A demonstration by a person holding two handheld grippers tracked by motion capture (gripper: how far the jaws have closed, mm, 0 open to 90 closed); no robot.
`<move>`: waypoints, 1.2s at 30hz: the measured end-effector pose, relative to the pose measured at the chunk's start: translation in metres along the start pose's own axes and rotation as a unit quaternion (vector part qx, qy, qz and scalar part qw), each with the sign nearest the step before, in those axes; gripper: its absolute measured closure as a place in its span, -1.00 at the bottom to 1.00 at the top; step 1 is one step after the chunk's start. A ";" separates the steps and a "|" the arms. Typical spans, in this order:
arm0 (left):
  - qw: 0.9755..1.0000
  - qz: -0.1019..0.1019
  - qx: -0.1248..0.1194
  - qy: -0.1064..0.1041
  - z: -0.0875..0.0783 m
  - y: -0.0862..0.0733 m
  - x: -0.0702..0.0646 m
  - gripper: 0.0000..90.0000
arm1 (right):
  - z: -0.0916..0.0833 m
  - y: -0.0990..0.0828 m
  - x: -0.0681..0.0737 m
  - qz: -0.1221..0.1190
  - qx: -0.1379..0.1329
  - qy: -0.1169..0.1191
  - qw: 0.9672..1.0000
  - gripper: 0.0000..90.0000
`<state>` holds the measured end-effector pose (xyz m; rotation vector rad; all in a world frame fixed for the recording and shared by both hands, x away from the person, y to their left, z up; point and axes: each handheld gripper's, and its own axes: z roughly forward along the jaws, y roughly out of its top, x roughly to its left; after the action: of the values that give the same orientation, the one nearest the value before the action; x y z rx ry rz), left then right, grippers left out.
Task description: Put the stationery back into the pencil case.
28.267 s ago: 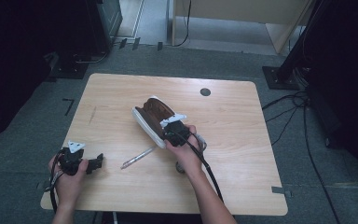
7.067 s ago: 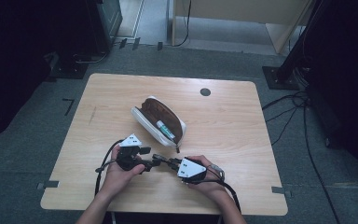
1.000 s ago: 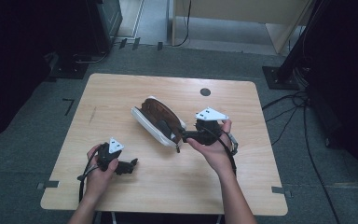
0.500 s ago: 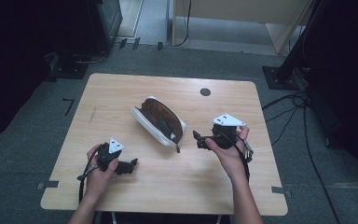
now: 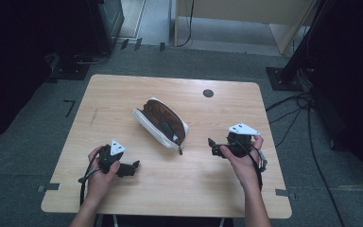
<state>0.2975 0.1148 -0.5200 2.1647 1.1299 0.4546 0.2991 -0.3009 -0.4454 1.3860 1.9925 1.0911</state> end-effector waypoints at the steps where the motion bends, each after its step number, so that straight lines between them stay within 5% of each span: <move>1: 1.000 0.000 0.000 0.000 0.000 0.000 0.000 -1.00 | 0.000 0.000 0.000 0.000 0.000 0.000 1.000 -1.00; 19: 1.000 0.000 0.000 0.000 0.000 0.000 0.000 -1.00 | -0.001 -0.046 -0.037 0.032 0.039 -0.044 0.998 -1.00; 36: 1.000 0.000 0.000 0.000 0.000 0.000 0.000 -1.00 | 0.006 -0.082 -0.051 0.043 0.085 -0.078 0.992 -1.00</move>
<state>0.2975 0.1147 -0.5200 2.1650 1.1298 0.4548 0.2780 -0.3598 -0.5187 1.6052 1.9643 0.8351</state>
